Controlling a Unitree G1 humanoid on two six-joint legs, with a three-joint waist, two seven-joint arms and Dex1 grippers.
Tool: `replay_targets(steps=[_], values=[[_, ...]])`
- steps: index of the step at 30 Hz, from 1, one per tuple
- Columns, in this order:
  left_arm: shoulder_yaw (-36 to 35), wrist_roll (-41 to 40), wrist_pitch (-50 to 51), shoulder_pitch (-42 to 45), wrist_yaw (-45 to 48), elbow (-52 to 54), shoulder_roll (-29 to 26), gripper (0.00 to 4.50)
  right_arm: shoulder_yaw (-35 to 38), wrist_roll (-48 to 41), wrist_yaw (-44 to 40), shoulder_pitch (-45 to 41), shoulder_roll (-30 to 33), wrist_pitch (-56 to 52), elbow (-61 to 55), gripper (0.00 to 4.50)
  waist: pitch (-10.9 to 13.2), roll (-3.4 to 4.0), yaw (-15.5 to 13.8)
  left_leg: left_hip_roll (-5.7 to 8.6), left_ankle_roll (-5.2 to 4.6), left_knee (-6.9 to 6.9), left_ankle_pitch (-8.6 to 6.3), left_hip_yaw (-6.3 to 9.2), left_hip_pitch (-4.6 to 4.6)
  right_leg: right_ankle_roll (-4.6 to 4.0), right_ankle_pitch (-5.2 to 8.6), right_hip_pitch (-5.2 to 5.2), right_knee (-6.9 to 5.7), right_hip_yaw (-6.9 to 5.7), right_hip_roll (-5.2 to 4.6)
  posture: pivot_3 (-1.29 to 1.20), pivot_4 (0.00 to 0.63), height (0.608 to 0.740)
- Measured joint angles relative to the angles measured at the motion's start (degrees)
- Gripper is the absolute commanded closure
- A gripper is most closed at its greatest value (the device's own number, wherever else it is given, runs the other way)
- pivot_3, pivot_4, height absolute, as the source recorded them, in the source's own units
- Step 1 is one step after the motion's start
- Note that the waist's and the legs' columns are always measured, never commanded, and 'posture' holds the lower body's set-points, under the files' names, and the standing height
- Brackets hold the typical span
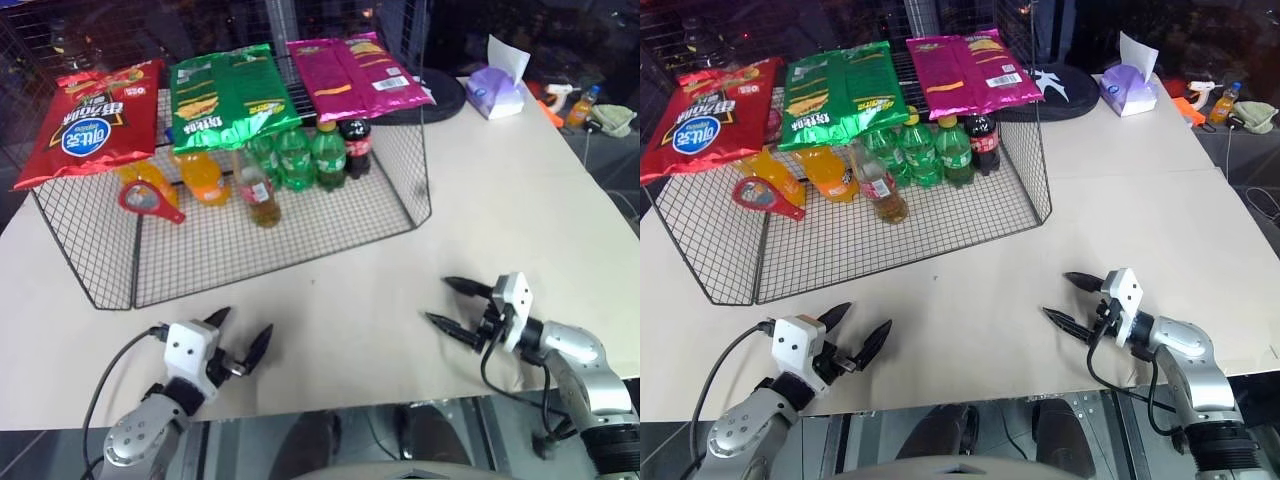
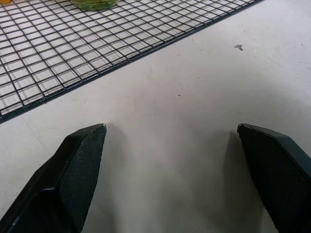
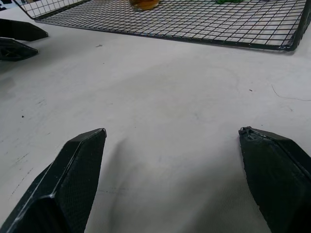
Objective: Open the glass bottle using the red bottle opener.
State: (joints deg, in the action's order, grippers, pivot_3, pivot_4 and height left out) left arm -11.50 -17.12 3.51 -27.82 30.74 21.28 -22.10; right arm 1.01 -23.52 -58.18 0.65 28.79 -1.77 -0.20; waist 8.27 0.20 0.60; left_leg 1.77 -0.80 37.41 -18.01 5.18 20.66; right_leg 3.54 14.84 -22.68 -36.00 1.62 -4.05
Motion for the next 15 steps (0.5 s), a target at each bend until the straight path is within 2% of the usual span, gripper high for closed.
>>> replay_targets(steps=[15], values=[[0.1,-0.7,-0.9,1.2,-0.5,-1.0,1.4,0.0,-0.3,0.9,-0.2,-2.2,-1.2,2.0,2.1,0.1,0.0,0.0,0.0,0.02,0.0,0.07,0.0,-0.03,0.01,0.01,0.0,-0.02,-0.09,-0.15,0.02,0.0,0.15,0.74]])
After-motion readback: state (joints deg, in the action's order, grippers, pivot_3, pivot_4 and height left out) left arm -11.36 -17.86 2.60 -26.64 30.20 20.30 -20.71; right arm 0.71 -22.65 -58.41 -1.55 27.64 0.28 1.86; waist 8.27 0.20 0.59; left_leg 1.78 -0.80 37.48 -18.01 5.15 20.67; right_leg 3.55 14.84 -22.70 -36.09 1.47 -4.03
